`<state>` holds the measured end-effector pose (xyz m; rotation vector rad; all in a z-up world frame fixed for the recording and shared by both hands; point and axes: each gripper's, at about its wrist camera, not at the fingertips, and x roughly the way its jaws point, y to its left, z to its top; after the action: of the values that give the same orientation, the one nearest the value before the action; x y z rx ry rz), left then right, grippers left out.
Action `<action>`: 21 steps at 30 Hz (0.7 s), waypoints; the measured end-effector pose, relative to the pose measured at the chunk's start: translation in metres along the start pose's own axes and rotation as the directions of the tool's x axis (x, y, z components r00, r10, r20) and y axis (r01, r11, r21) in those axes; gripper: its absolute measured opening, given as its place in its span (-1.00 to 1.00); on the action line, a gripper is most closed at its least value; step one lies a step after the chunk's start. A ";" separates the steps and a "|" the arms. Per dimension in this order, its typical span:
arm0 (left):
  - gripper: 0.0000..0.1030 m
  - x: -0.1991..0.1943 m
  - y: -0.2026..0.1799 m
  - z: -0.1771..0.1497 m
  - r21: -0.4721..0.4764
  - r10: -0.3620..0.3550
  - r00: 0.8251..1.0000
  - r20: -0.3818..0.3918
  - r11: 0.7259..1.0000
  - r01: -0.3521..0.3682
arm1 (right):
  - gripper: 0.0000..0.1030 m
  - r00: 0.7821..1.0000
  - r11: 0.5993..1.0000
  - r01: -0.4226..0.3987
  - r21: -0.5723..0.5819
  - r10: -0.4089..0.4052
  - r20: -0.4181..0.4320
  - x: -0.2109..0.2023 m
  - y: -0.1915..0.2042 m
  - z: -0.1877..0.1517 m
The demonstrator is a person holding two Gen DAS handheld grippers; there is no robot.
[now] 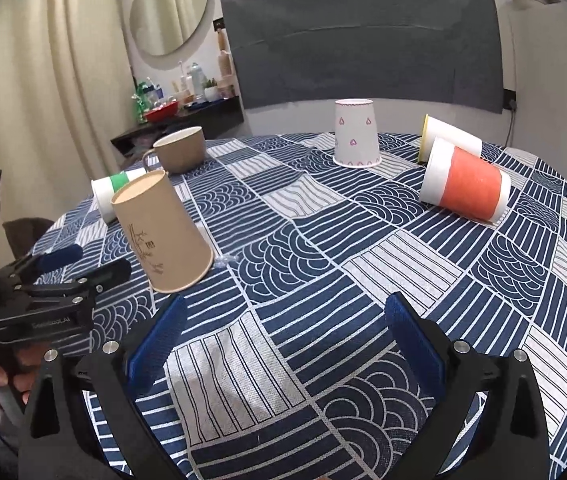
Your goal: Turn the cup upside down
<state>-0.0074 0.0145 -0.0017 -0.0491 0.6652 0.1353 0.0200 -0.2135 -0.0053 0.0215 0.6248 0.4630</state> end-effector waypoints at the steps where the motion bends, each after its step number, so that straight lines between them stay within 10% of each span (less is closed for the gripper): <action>1: 0.88 0.000 0.000 0.000 0.000 0.000 1.000 0.000 1.000 0.000 | 0.84 1.000 1.000 0.000 -0.001 0.000 0.010 -0.001 0.000 0.000; 21: 0.88 -0.001 0.000 -0.002 0.014 -0.032 0.999 -0.001 0.999 0.032 | 0.84 0.999 0.999 -0.036 -0.028 0.035 -0.017 0.001 0.005 -0.001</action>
<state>-0.0092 0.0140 -0.0029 -0.0460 0.6655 0.0994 0.0180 -0.2085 -0.0062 0.0019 0.6348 0.5067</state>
